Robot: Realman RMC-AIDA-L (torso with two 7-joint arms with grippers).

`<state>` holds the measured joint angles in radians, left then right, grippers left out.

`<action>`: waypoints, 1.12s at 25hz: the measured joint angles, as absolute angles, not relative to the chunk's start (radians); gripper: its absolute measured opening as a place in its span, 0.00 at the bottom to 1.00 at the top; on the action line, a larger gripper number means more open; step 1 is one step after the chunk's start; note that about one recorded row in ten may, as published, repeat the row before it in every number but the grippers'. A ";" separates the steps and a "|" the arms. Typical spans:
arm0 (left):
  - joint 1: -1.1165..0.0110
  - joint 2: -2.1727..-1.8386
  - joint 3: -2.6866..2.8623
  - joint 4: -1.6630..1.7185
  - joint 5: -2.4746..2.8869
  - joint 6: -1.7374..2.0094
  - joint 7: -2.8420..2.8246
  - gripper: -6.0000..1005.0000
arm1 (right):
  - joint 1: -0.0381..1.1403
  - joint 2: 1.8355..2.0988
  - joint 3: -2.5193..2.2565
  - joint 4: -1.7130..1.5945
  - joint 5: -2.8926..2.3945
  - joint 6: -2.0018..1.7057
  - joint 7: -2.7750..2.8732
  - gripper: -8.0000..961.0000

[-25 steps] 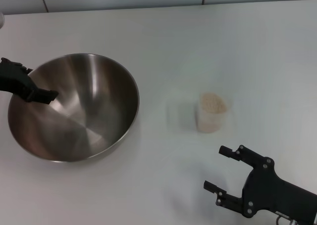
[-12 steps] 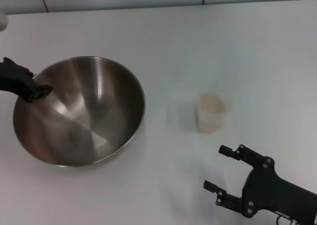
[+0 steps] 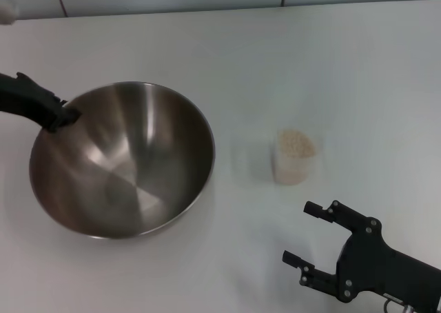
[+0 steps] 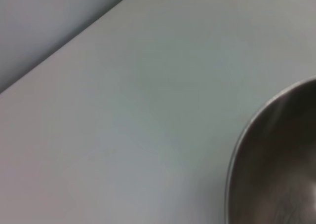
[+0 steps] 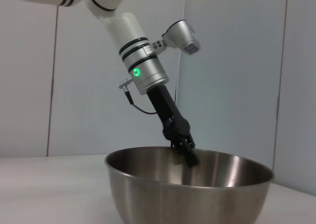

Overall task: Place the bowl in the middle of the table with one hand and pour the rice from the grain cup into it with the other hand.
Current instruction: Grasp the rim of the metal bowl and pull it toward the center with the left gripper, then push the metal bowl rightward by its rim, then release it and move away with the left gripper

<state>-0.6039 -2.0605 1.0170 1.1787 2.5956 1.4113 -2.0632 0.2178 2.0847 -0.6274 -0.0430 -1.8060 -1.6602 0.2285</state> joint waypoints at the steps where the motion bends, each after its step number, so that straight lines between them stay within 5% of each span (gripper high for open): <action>1: -0.681 -2.045 0.918 1.083 2.596 1.455 -2.055 0.13 | 0.218 2.085 -0.627 -0.043 -1.806 -1.661 0.229 0.79; 8: -0.807 -1.994 0.783 0.889 2.578 1.489 -2.021 0.09 | 0.218 2.085 -0.628 -0.043 -1.807 -1.672 0.229 0.79; 28: -0.945 -1.947 0.745 0.694 2.534 1.510 -2.045 0.05 | 0.224 2.083 -0.631 -0.045 -1.807 -1.678 0.226 0.78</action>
